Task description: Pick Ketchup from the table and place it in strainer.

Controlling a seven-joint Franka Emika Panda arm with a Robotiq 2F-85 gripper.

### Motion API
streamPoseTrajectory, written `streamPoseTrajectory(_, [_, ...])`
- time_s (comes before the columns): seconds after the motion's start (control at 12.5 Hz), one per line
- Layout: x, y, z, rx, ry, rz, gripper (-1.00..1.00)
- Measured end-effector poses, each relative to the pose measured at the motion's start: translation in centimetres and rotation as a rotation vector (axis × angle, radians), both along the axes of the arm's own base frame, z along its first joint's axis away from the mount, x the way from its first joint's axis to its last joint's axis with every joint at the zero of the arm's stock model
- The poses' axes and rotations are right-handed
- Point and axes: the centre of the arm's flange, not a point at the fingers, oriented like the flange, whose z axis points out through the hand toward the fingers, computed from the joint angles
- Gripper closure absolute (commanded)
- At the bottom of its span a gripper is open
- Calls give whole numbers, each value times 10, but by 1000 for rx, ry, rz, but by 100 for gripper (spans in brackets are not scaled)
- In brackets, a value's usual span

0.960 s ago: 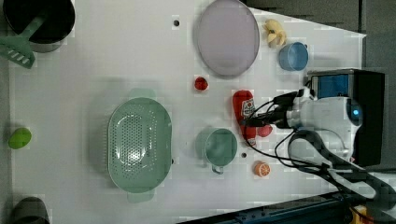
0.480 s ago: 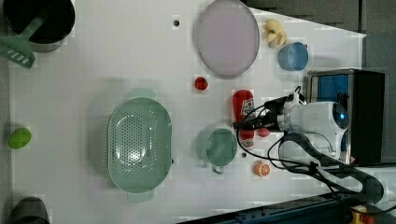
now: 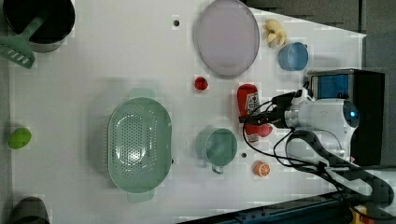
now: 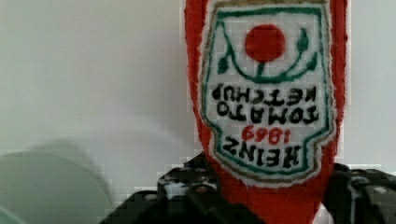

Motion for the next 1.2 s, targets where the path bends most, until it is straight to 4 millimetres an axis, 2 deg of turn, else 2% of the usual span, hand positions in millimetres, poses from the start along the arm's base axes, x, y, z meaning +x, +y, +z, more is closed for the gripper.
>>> streamPoseTrajectory(0.08, [2,-3,17,-8,-3,1,-21])
streamPoseTrajectory(0.24, [0,-4,65,-27,19,8,-21])
streamPoseTrajectory(0.48, [1,12,155,-54,-30,25,-21])
streamPoseTrajectory(0.64, [0,30,216,-74,-57,18,-21])
streamPoseTrajectory(0.8, [-6,65,257,-97,-91,19,-21])
streamPoseTrajectory(0.96, [-14,112,270,-109,-122,15,-21])
streamPoseTrajectory(1.04, [-18,138,269,-104,-126,6,-21])
streamPoseTrajectory(1.2, [-34,194,255,-90,-102,-15,-21])
